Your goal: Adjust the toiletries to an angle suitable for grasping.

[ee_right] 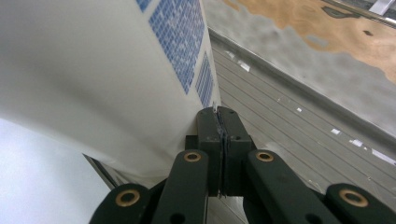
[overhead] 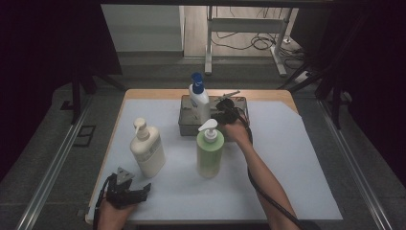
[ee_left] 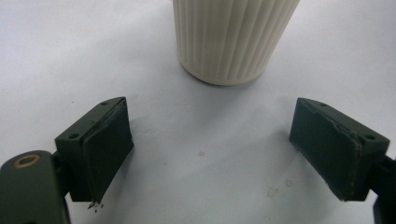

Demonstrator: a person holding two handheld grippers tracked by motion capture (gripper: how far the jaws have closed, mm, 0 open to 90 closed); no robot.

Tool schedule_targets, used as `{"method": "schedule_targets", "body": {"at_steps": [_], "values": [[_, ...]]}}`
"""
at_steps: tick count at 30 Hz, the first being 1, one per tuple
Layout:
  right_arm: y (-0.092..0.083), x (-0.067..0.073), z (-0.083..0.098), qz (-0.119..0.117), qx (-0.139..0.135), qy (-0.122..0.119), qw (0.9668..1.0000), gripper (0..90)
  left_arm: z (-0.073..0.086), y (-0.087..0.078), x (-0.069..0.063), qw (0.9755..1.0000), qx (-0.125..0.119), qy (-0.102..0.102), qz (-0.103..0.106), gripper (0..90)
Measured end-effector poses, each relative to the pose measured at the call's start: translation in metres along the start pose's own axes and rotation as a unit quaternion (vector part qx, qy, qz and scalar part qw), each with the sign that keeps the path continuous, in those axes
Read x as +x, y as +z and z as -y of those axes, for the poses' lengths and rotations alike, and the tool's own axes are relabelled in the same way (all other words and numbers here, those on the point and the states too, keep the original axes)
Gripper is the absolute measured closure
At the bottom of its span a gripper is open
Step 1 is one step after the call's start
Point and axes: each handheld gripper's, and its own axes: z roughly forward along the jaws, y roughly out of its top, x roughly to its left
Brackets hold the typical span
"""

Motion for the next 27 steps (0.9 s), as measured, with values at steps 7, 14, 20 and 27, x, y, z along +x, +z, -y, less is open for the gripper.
{"method": "schedule_targets", "body": {"at_steps": [7,14,20,27], "values": [[0.005,0.004,-0.003,-0.002,0.005,-0.003,1.0000,88.4,0.000,0.000,0.000,1.0000,0.000,-0.001,0.000,12.5],[0.011,0.008,-0.005,-0.005,0.011,-0.008,0.9999,88.3,0.000,0.000,0.000,1.0000,0.000,-0.001,0.000,12.5],[0.016,0.013,-0.007,-0.014,0.012,-0.017,0.9997,88.4,0.000,0.000,0.000,1.0000,0.000,-0.001,0.000,12.5],[0.019,0.020,-0.011,-0.022,0.012,-0.024,0.9994,88.4,0.000,0.000,0.000,1.0000,0.000,0.000,0.000,12.5]]}}
